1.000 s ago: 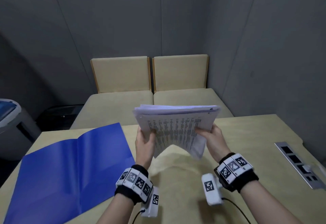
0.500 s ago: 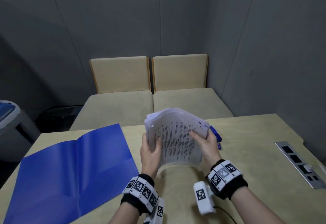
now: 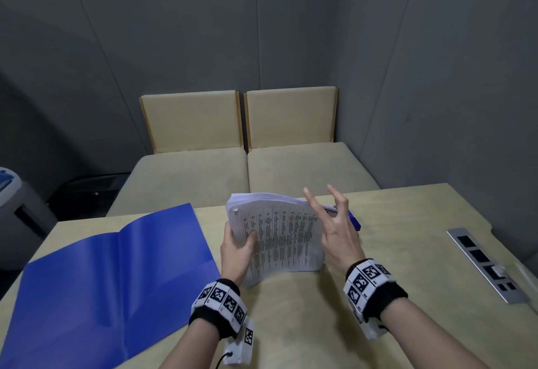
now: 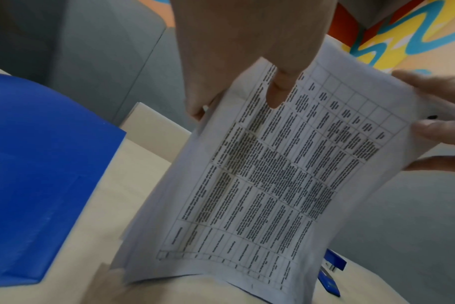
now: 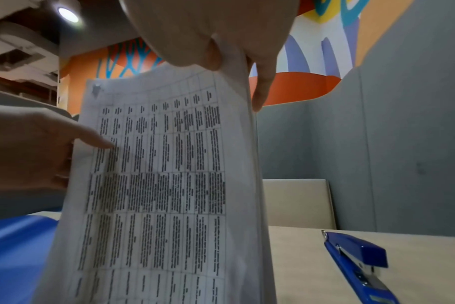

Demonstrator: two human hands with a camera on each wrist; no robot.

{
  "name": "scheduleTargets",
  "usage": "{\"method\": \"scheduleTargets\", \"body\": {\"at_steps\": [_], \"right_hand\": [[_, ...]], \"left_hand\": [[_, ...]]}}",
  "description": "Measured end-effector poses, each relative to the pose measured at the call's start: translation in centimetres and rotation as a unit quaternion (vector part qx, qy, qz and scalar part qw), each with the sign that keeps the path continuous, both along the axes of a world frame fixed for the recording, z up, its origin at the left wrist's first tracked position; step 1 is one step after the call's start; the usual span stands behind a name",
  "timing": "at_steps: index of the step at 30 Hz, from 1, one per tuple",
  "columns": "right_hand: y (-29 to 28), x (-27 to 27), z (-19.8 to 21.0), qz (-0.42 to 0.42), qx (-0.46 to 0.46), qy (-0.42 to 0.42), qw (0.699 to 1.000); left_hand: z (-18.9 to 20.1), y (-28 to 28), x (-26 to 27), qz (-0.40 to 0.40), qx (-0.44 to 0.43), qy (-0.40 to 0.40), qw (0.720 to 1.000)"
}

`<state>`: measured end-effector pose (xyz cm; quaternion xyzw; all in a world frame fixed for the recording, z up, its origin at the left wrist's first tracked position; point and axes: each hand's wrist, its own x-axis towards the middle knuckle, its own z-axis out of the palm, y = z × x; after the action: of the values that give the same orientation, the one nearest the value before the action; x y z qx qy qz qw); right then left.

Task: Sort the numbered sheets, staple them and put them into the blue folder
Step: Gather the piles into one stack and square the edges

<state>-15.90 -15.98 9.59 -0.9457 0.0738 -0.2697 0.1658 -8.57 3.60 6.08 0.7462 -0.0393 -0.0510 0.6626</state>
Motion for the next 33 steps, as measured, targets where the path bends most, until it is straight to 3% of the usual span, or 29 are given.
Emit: {"method": "scheduleTargets", "body": {"at_steps": [8, 11, 13, 17, 19, 22, 24, 26, 27, 29, 33], "right_hand": [[-0.6, 0.5, 1.3, 0.0, 0.045, 0.04, 0.998], [-1.3, 0.6, 3.7, -0.049, -0.002, 0.069, 0.996], [-1.3, 0.9, 5.7, -0.045, 0.007, 0.117, 0.992], [-1.1, 1.5, 6.9, 0.049, 0.225, 0.104, 0.968], [-1.8, 1.1, 5.9, 0.055, 0.345, 0.08, 0.933], [-3.4, -0.4, 3.5, 0.047, 0.433, 0.074, 0.897], [-4.2, -1.4, 2.2, 0.058, 0.491, 0.053, 0.867], [-4.6, -2.2, 1.0, 0.078, 0.542, 0.03, 0.836], [-4.8, -2.3, 0.5, 0.082, 0.562, 0.025, 0.823], [-5.1, -2.3, -0.1, 0.085, 0.586, 0.024, 0.806], [-5.3, -2.8, -1.3, 0.075, 0.629, 0.059, 0.771]], "left_hand": [[-0.2, -0.5, 0.2, -0.02, 0.032, -0.028, 0.999], [1.5, -0.4, 0.8, -0.043, 0.101, -0.127, 0.986], [3.1, -1.0, 1.2, -0.075, 0.165, -0.218, 0.959], [6.0, -2.7, 1.4, -0.112, 0.307, -0.344, 0.88], [6.1, -2.6, 1.6, -0.091, 0.334, -0.356, 0.868], [5.0, -0.5, 2.7, -0.033, 0.381, -0.301, 0.874], [4.2, 1.2, 3.5, 0.003, 0.325, -0.227, 0.918], [3.9, 2.5, 3.8, 0.02, 0.147, -0.116, 0.982], [3.9, 2.8, 3.7, 0.01, 0.046, -0.056, 0.997], [3.9, 3.0, 3.5, -0.026, -0.074, 0.01, 0.997], [2.7, 3.1, 2.7, -0.025, -0.073, 0.051, 0.996]]}}
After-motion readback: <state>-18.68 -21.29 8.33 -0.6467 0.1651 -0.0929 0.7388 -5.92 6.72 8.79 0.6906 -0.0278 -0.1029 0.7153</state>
